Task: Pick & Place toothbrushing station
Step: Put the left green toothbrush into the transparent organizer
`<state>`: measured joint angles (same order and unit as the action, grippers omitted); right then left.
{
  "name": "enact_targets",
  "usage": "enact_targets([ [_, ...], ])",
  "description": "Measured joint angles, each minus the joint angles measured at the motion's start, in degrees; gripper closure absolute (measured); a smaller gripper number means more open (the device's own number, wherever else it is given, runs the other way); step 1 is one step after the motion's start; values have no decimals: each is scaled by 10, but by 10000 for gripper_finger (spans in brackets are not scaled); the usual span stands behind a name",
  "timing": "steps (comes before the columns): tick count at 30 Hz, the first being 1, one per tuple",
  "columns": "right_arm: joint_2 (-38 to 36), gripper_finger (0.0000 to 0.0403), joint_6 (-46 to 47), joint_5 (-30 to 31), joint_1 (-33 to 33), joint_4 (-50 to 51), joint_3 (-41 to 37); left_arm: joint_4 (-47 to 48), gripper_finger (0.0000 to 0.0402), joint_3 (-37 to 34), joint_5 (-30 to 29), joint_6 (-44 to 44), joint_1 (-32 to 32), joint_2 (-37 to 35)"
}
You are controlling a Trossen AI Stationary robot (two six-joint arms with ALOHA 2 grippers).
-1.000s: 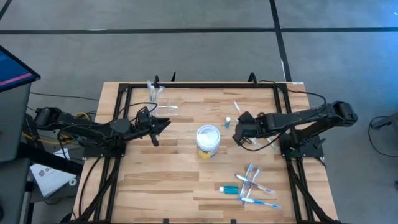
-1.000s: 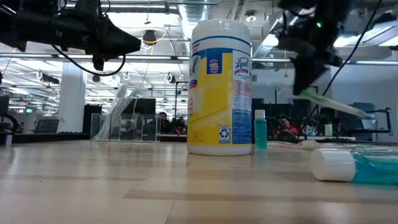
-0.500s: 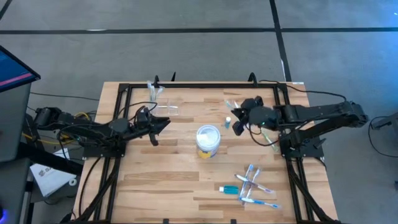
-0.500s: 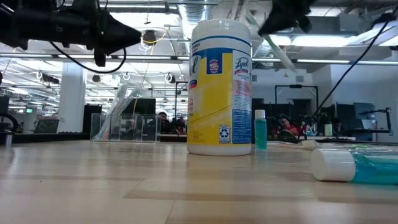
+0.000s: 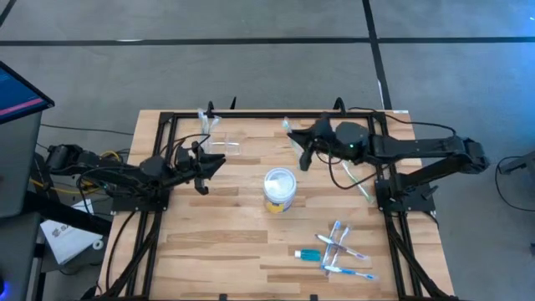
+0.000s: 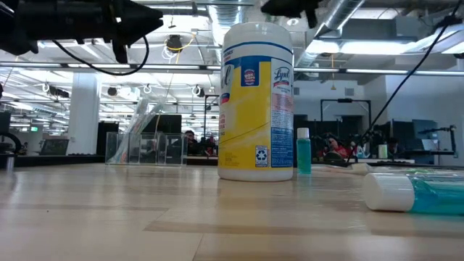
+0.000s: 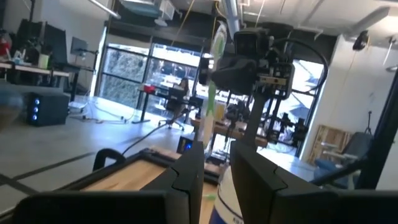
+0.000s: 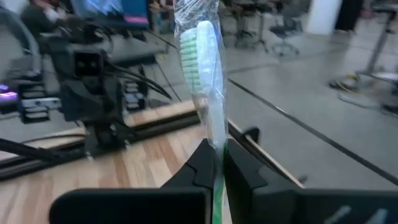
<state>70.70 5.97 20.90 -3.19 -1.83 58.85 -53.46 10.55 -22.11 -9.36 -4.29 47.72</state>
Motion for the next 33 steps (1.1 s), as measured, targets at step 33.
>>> enact_targets([
  [33, 246, 395, -35, -214, -10, -138, 168, -33, 301, 81, 22, 29, 13, 128],
])
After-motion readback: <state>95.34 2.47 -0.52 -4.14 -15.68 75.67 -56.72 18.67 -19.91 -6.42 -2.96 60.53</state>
